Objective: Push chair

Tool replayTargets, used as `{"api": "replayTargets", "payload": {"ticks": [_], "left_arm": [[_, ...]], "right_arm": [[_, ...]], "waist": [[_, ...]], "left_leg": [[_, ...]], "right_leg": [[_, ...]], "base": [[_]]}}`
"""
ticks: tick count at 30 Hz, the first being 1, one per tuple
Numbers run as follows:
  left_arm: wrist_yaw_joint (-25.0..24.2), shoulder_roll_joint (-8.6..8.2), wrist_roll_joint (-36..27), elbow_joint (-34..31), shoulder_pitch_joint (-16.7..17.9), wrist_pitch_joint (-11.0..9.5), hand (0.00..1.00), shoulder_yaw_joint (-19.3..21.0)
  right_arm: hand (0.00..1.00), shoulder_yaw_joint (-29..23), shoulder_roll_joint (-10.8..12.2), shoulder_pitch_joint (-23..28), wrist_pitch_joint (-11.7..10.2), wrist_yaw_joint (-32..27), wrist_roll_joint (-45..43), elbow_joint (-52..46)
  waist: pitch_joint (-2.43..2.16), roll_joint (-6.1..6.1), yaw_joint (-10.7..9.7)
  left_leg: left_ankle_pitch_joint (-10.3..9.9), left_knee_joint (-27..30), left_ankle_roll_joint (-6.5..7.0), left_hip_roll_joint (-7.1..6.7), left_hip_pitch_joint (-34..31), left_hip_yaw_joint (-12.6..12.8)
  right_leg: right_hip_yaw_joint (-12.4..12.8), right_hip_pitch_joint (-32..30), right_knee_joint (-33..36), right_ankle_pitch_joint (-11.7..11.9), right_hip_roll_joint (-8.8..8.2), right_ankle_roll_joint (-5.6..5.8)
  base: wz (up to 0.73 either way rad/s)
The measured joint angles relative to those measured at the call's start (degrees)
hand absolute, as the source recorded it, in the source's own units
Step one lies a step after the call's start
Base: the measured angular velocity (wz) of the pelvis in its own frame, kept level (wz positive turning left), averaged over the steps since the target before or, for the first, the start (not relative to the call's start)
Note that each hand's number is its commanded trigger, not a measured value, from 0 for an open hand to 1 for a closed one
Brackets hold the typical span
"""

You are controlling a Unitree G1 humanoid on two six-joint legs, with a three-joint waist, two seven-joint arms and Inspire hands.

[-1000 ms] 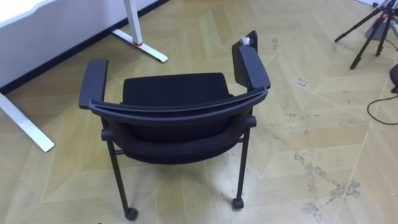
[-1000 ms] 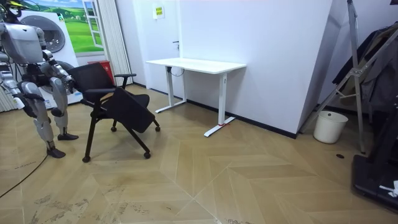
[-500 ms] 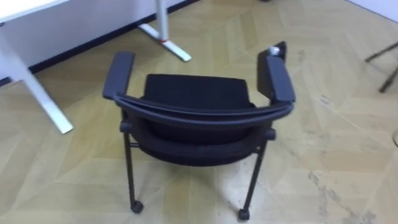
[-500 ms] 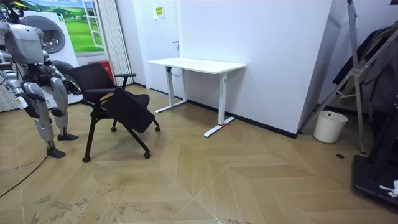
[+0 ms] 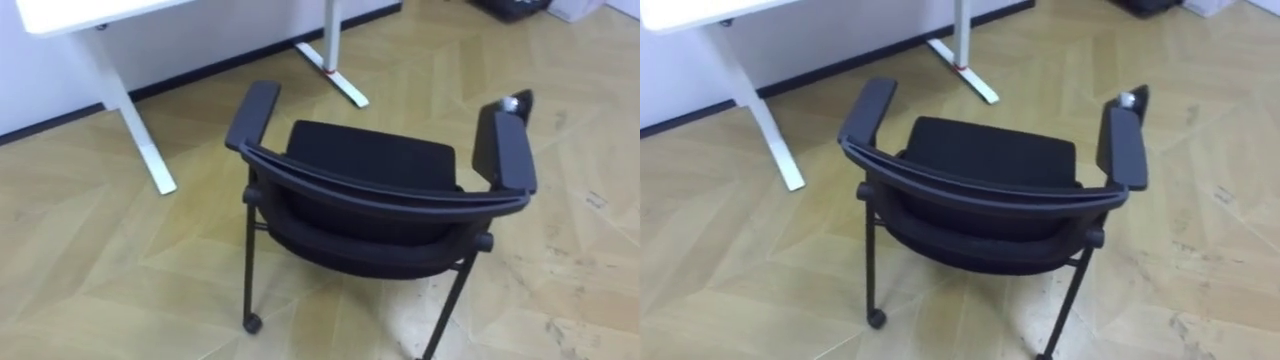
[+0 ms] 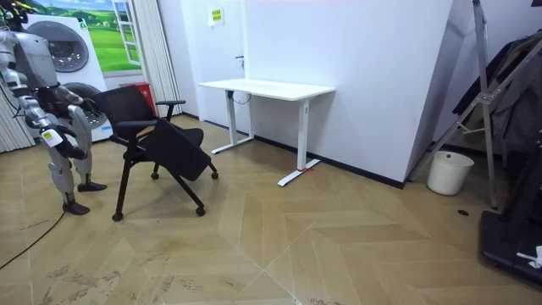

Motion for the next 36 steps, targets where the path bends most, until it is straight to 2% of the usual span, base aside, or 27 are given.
{"api": "replayTargets", "payload": {"ticks": [5,8,11,13,16,20,22,25,29,32,33,36], "left_arm": [[7.37,0.97,4.8,-7.93,-0.4,-1.8,0.0,0.19],[11.35,1.19,9.4,-14.62,-0.92,-2.99,0.0,0.08],[13.71,1.83,14.92,-21.69,-1.74,-3.28,0.0,-0.71],[15.57,2.4,22.31,-28.59,-2.43,-3.33,0.0,-1.53],[16.84,3.08,29.33,-33.4,-4.56,-3.95,0.0,-2.49],[17.19,3.43,36.18,-36.79,-4.82,-4.37,0.0,-3.13],[17.2,4.25,41.49,-37.41,-5.42,-4.31,0.0,-4.98],[16.89,4.47,46.69,-37.52,-5.5,-4.26,0.0,-7.44],[16.5,4.64,50.43,-40.17,-5.49,-3.93,0.0,-10.12],[16.57,6.04,53.21,-42.49,-5.71,-3.26,0.0,-12.41],[16.55,6.85,55.04,-42.5,-5.72,-3.1,0.0,-13.33],[16.26,7.22,56.71,-42.5,-5.71,-2.42,0.0,-15.67]], "right_arm": [[0.0,-0.08,-0.06,0.33,-0.82,-1.1,-2.04,-0.08],[0.0,-0.78,-0.04,1.17,-0.98,-1.76,-2.08,-0.21],[0.0,-0.94,-0.05,1.32,-1.01,-2.22,-1.82,-0.04],[0.0,-0.94,-0.06,2.08,-1.09,-2.39,-1.78,-0.09],[0.0,-0.94,-0.05,2.78,-1.13,-2.18,-1.84,-0.1],[0.0,-1.0,-0.06,2.82,-1.09,-1.67,-1.8,0.15],[0.0,-1.01,-0.07,3.13,-1.08,-1.39,-1.73,0.21],[0.0,-1.01,-0.06,3.58,-1.08,-1.21,-1.74,0.18],[0.0,-1.07,-0.12,4.0,-1.07,-0.14,-1.72,0.2],[0.0,-1.08,-0.5,3.74,-0.95,0.37,-1.55,0.82],[0.0,-1.08,-0.65,3.53,-0.93,0.55,-1.56,1.43],[0.0,-0.99,-0.68,3.31,-0.53,1.1,-1.4,2.24]], "waist": [[-0.18,0.53,-0.18],[-0.39,0.29,-0.58],[-0.24,0.57,-1.49],[-0.35,0.26,-2.05],[-0.25,0.6,-2.63],[-0.21,1.07,-5.11],[-0.2,1.16,-6.38],[-0.21,1.4,-6.69],[-0.18,1.51,-7.82],[-0.19,2.13,-8.19],[-0.35,2.55,-8.36],[-0.53,3.21,-9.31]], "left_leg": [[0.0,0.14,0.0,-0.09,-0.02,-0.01],[0.01,0.16,0.0,-0.11,0.09,-0.31],[0.01,0.24,0.0,-0.11,0.16,-0.37],[0.01,0.21,0.0,-0.13,0.15,-0.36],[0.01,0.19,0.0,-0.2,0.2,-0.22],[0.01,0.19,0.01,-0.32,0.22,-0.06],[0.01,0.16,0.01,-0.36,0.41,-0.1],[0.01,0.11,0.01,-0.42,0.98,0.04],[0.01,0.11,0.01,-0.47,0.91,0.13],[0.02,0.11,0.01,-0.46,1.22,1.57],[0.01,0.11,0.01,-0.49,1.35,1.84],[0.02,0.03,0.02,-0.5,1.59,2.69]], "right_leg": [[0.45,0.01,0.07,-0.03,0.0,0.04],[0.53,0.25,0.08,-0.03,0.0,0.04],[0.52,0.29,0.05,-0.02,0.01,0.03],[0.59,0.31,-0.02,-0.02,0.0,0.03],[1.23,0.12,0.1,-0.02,-0.02,0.04],[1.83,-0.01,0.05,-0.03,-0.03,0.06],[2.02,0.16,0.06,-0.04,-0.03,0.08],[2.93,0.34,0.01,-0.05,0.0,0.09],[3.48,0.04,-0.02,-0.05,0.05,0.11],[4.39,-0.11,0.02,-0.04,0.07,0.13],[4.83,-0.19,0.03,-0.02,0.08,0.16],[5.27,-0.27,0.07,-0.01,0.09,0.18]], "base": [[0.01],[0.0],[0.0],[0.0],[-0.05],[-0.05],[0.0],[-0.13],[-0.07],[-0.15],[-0.17],[-0.11]]}}
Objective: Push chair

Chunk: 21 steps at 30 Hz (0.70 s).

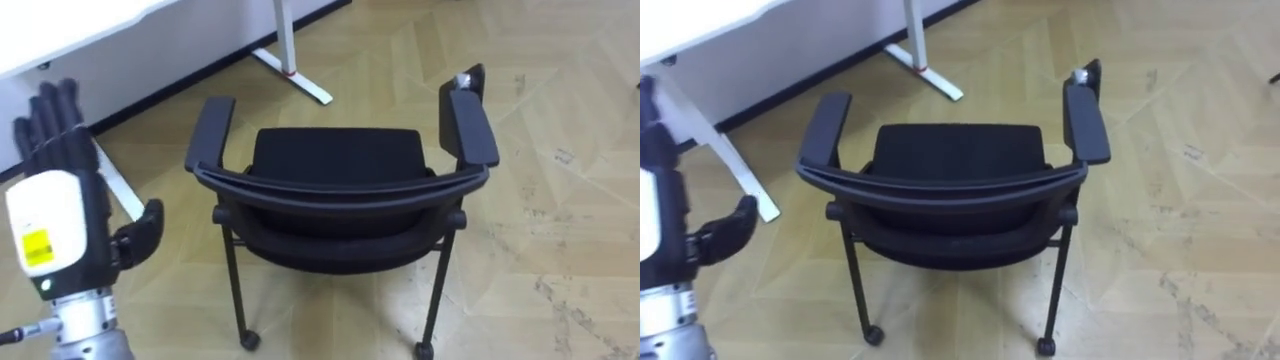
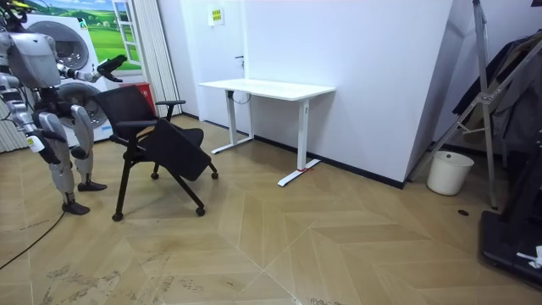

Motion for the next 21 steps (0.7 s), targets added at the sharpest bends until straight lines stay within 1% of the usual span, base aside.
{"api": "replayTargets", "payload": {"ticks": [1,5,6,8,10,12,21], "left_arm": [[-0.44,0.0,0.57,0.0,0.0,0.33,0.0,-0.77],[-2.3,0.1,2.42,0.0,0.0,0.66,0.0,-1.72],[-2.35,0.31,2.63,0.0,0.0,0.73,0.0,-2.53],[-2.49,0.46,3.05,0.0,0.0,0.72,0.0,-3.44],[-2.55,1.16,3.88,0.0,0.0,0.72,0.0,-4.79],[-2.88,1.54,4.46,0.0,0.0,0.71,0.0,-5.55],[-6.87,2.22,4.81,-0.09,0.0,0.62,0.0,-7.56]], "right_arm": [[0.0,-0.06,0.0,-0.07,0.01,0.27,-0.02,0.3],[0.0,-0.7,-0.01,-0.12,0.01,0.79,-0.04,0.45],[0.0,-1.03,0.0,-0.11,0.02,0.83,-0.01,0.44],[0.0,-1.15,-0.01,-0.19,0.02,0.83,0.0,0.43],[0.0,-1.21,0.0,-0.2,0.02,0.87,-0.11,0.34],[0.0,-1.22,-0.01,-0.24,0.01,1.04,-0.1,0.01],[0.0,-1.21,-0.01,-0.43,-0.06,1.21,-0.04,-0.45]], "waist": [[-0.01,0.02,-0.28],[0.06,-0.05,-1.05],[0.09,-0.08,-1.48],[0.09,-0.08,-1.62],[0.13,-0.16,-1.88],[0.08,-0.08,-1.88],[0.04,-0.02,-1.98]], "left_leg": [[0.0,-0.03,0.0,0.01,0.14,0.29],[0.0,-0.05,0.01,0.02,0.38,0.64],[0.0,-0.12,0.01,0.02,0.38,0.76],[0.0,-0.19,0.01,0.03,0.41,1.34],[0.0,-0.19,0.01,0.04,0.48,1.83],[0.0,-0.24,0.01,0.04,0.34,1.97],[0.0,-0.3,0.01,0.04,0.31,1.94]], "right_leg": [[0.27,0.01,0.0,0.0,0.04,0.0],[0.86,0.0,-0.02,0.0,0.13,0.0],[0.85,0.0,-0.06,0.0,0.13,0.0],[0.99,-0.07,-0.07,0.0,0.14,0.0],[1.32,-0.16,-0.06,0.01,0.18,0.02],[1.61,-0.5,-0.05,0.03,0.2,0.04],[2.26,-0.78,-0.13,0.04,0.3,0.05]], "base": [[-0.1],[-0.08],[0.0],[-0.03],[-0.08],[-0.07],[-0.03]]}}
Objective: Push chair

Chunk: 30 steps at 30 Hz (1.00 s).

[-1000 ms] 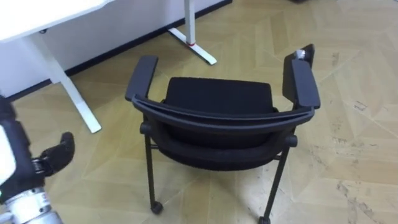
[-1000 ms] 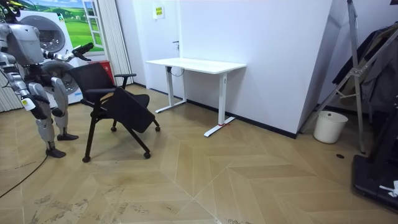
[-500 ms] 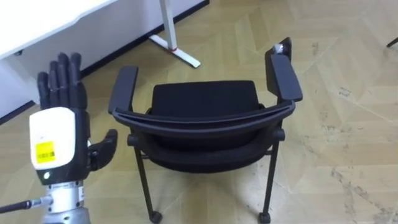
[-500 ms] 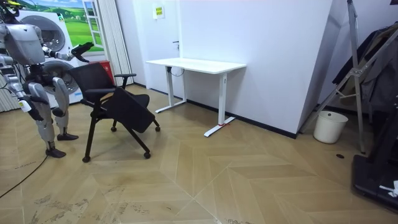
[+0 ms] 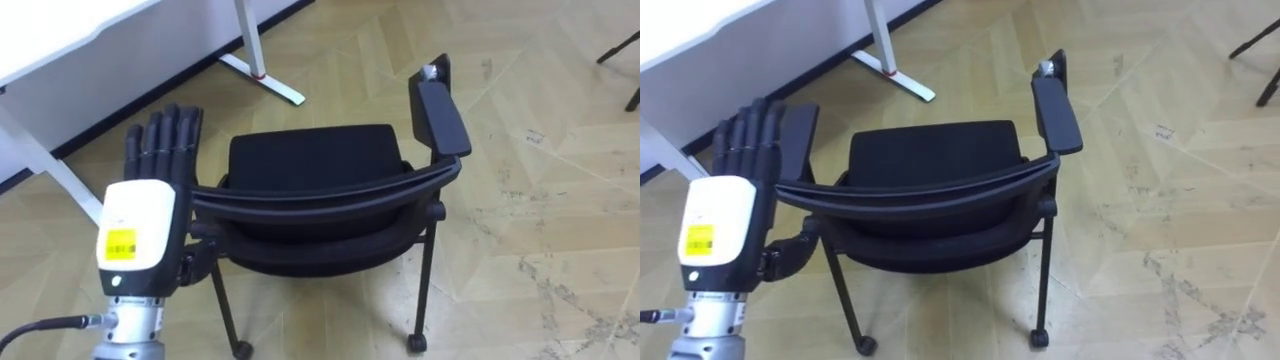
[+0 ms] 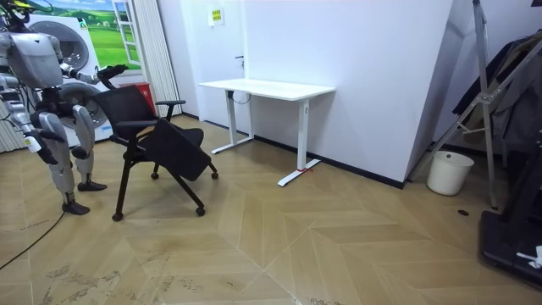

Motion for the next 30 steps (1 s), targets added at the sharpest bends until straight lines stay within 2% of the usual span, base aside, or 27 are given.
{"api": "replayTargets", "payload": {"ticks": [8,11,17,19,20,26,30], "left_arm": [[-2.57,0.86,-0.03,-0.27,0.0,-0.26,0.0,-0.69],[-3.09,1.55,-0.03,-0.4,0.0,-0.28,0.0,-0.69],[-3.74,1.6,0.02,-0.43,0.0,-0.28,0.0,-0.69],[-3.74,1.59,0.05,-0.43,0.0,-0.28,0.0,-0.69],[-3.74,1.6,0.08,-0.43,-0.02,-0.28,0.0,-0.7],[-4.17,2.02,0.05,-0.43,-0.29,-0.26,0.0,-1.69],[-4.17,2.04,-0.04,-0.41,-0.28,-0.17,0.0,-1.68]], "right_arm": [[0.0,0.02,-0.01,-0.09,-0.14,0.02,0.0,0.01],[0.0,0.02,-0.01,-0.1,-0.14,0.01,0.0,0.01],[0.0,0.0,-0.01,-0.09,-0.14,-0.04,-0.01,0.02],[0.0,-0.01,-0.01,-0.1,-0.13,0.0,-0.03,0.04],[0.0,-0.01,-0.01,-0.1,-0.13,0.02,0.0,0.07],[0.0,0.01,0.06,0.0,-0.01,0.01,0.08,0.71],[0.0,-0.05,0.06,0.17,0.02,-0.26,0.02,0.8]], "waist": [[-0.24,0.37,-0.02],[-0.21,0.45,-0.07],[-0.09,0.41,-0.18],[0.09,0.11,-0.56],[-0.01,0.25,-0.8],[0.19,-0.09,-2.59],[0.28,-0.21,-2.95]], "left_leg": [[0.0,-0.05,0.0,-0.01,0.1,0.0],[0.0,-0.06,0.0,-0.01,0.11,0.01],[0.0,-0.07,0.0,-0.02,0.07,0.02],[0.0,-0.06,0.0,-0.02,0.05,0.19],[0.0,-0.05,0.0,-0.02,0.05,0.19],[0.0,-0.04,0.0,-0.04,0.3,0.29],[0.0,-0.12,0.0,0.01,1.08,1.57]], "right_leg": [[0.48,0.0,-0.02,0.0,0.05,0.0],[0.5,0.0,-0.02,0.0,0.05,0.0],[0.48,-0.06,0.01,0.0,0.05,0.0],[0.48,-0.13,0.09,0.0,0.05,0.0],[0.51,-0.14,0.11,0.0,0.05,0.0],[1.06,-0.16,0.27,0.01,0.1,0.0],[2.73,-0.18,0.25,0.13,0.38,-0.01]], "base": [[0.0],[0.0],[0.0],[0.0],[0.0],[-0.04],[-0.19]]}}
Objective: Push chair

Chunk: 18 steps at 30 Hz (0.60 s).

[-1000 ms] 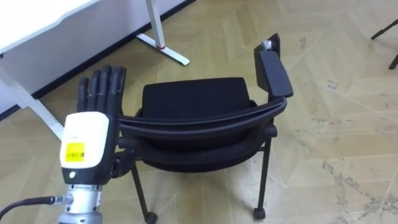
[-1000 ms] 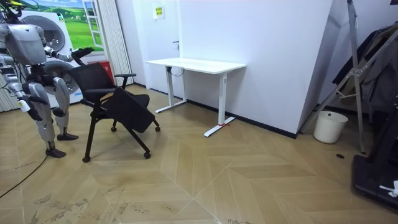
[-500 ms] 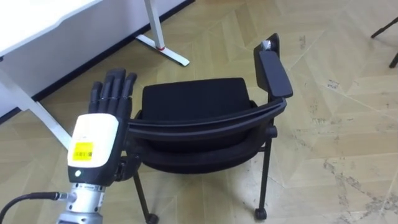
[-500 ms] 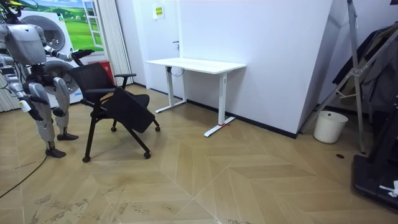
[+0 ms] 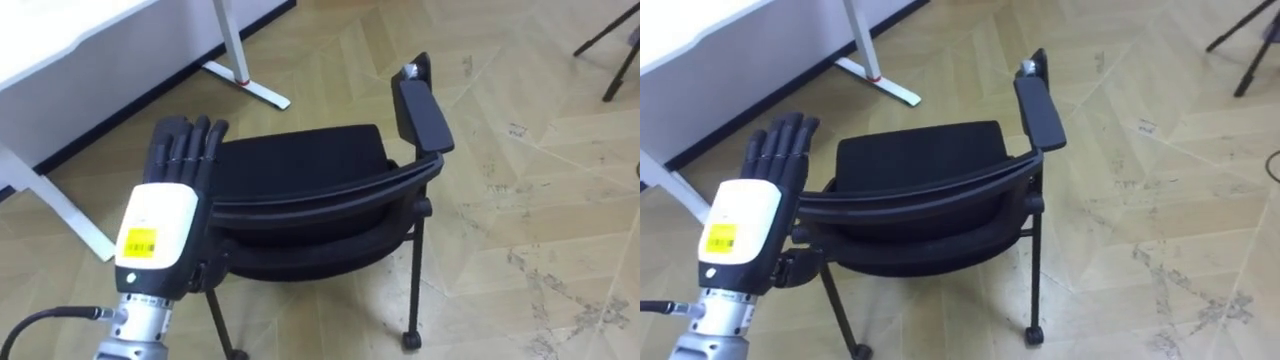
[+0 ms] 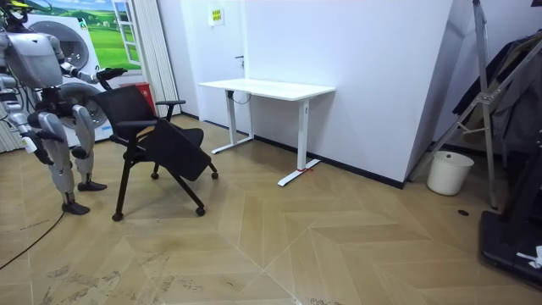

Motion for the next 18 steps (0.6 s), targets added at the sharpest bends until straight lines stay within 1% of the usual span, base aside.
{"api": "replayTargets", "payload": {"ticks": [3,6,9,12,14,15,18], "left_arm": [[0.01,-0.02,-0.27,0.29,-0.23,0.14,0.0,-0.38],[0.02,0.0,-1.2,1.72,-0.93,0.28,0.0,-1.8],[0.0,-0.01,-1.2,3.04,-1.2,0.33,0.0,-3.34],[-0.04,-0.02,-1.14,3.16,-1.21,0.43,0.0,-4.72],[-0.04,-0.34,-1.15,3.61,-1.39,0.58,0.0,-5.4],[-0.04,-0.53,-1.16,4.55,-1.77,0.69,0.0,-5.81],[-0.05,-0.51,-1.19,7.6,-3.81,1.61,0.0,-7.49]], "right_arm": [[0.0,0.01,0.04,0.01,0.0,-0.34,0.02,-0.14],[0.0,0.03,0.23,0.3,-0.05,-0.68,0.09,-0.75],[0.0,0.05,0.35,0.35,-0.04,-0.5,0.58,-0.74],[0.0,0.04,0.3,0.24,-0.04,0.07,0.53,-0.69],[0.0,0.0,0.28,0.22,-0.03,0.27,0.51,-0.59],[0.0,0.0,0.29,0.05,0.0,0.34,0.51,-0.56],[0.0,0.01,0.3,-0.08,0.05,0.78,0.52,-0.58]], "waist": [[0.06,-0.09,-0.73],[0.11,-0.16,-1.66],[0.2,-0.31,-1.79],[0.11,-0.2,-1.89],[0.19,-0.32,-2.56],[0.23,-0.36,-3.28],[0.32,-0.5,-4.39]], "left_leg": [[0.0,-0.13,0.0,-0.01,0.31,0.24],[0.0,-0.56,0.0,0.0,0.59,0.36],[0.0,-0.55,0.0,0.02,0.87,1.25],[0.0,-0.56,0.0,0.07,0.86,1.51],[0.0,-0.56,0.0,0.08,0.82,1.52],[0.0,-0.56,0.0,0.08,0.79,1.62],[0.0,-0.6,0.0,0.07,0.78,1.67]], "right_leg": [[0.6,0.03,-0.08,0.09,0.07,0.02],[0.87,0.02,-0.17,0.09,0.19,0.03],[1.62,-0.07,-0.17,0.1,0.34,0.03],[2.65,-0.55,-0.14,0.15,0.57,-0.04],[2.76,-0.6,-0.13,0.15,0.58,-0.04],[2.8,-0.6,-0.12,0.15,0.58,-0.04],[2.99,-0.65,-0.14,0.15,0.6,-0.04]], "base": [[-0.12],[-0.03],[-0.14],[-0.16],[-0.04],[0.0],[0.0]]}}
